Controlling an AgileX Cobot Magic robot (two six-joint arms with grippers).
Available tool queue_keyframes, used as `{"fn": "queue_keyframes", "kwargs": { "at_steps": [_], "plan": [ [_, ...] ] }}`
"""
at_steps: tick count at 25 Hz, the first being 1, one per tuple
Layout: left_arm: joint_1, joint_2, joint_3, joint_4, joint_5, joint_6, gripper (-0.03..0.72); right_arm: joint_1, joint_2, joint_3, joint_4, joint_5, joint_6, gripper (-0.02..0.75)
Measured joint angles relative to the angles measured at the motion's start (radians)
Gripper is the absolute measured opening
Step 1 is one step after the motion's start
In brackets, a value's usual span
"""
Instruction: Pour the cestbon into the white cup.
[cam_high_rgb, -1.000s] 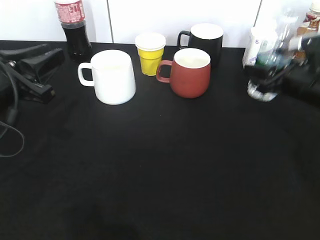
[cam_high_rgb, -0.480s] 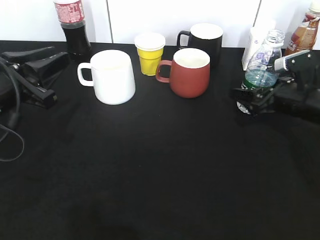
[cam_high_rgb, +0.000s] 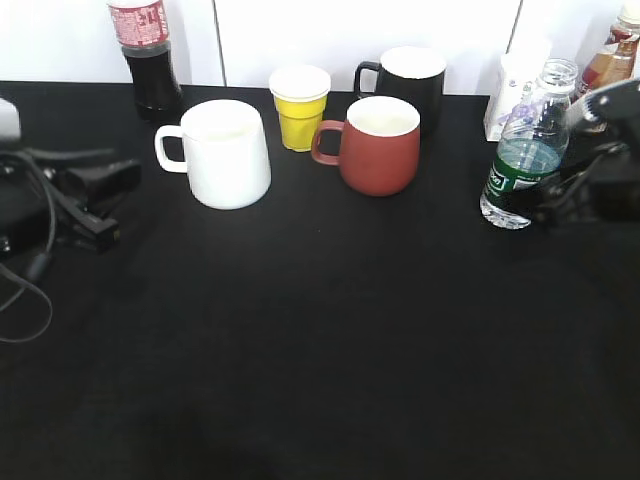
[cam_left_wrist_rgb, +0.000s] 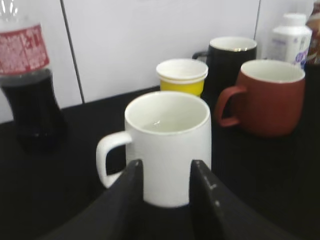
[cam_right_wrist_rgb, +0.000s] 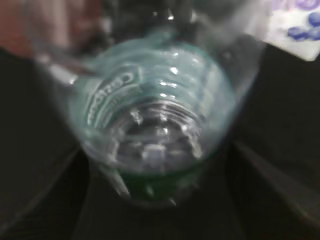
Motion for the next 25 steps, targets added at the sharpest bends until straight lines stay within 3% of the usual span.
{"fn": "queue_keyframes", "kwargs": {
  "at_steps": [3,7,8,11,14,17,22,25],
  "plan": [
    [-0.030,-0.063,0.000,0.000,0.135,-0.016,0.244,0.000,-0.074,0.000,-0.192,0.092,0.186,0.646],
    [-0.080,-0.196,0.000,-0.004,0.376,-0.023,0.244,0.000,-0.169,0.000,-0.538,0.178,0.552,0.630],
    [-0.090,-0.230,0.001,-0.023,0.426,-0.024,0.244,0.000,-0.189,0.000,-0.573,0.190,0.617,0.622],
    [-0.139,-0.353,-0.012,-0.103,0.675,-0.026,0.244,0.000,-0.246,0.000,-0.593,0.167,0.694,0.603],
    [-0.168,-0.484,-0.146,-0.254,1.158,-0.026,0.244,0.000,-0.317,0.001,-0.594,0.148,0.764,0.597],
    [-0.170,-0.666,-0.255,-0.289,1.563,-0.014,0.244,0.000,-0.384,0.002,-0.596,0.110,0.807,0.596],
    [-0.171,-1.280,-0.205,-0.315,1.871,0.054,0.244,0.000,-0.501,0.002,-0.598,-0.034,0.838,0.596],
    [-0.171,-1.533,-0.170,-0.317,1.979,0.056,0.244,0.000,-0.518,0.002,-0.600,-0.067,0.847,0.595]
  ]
}}
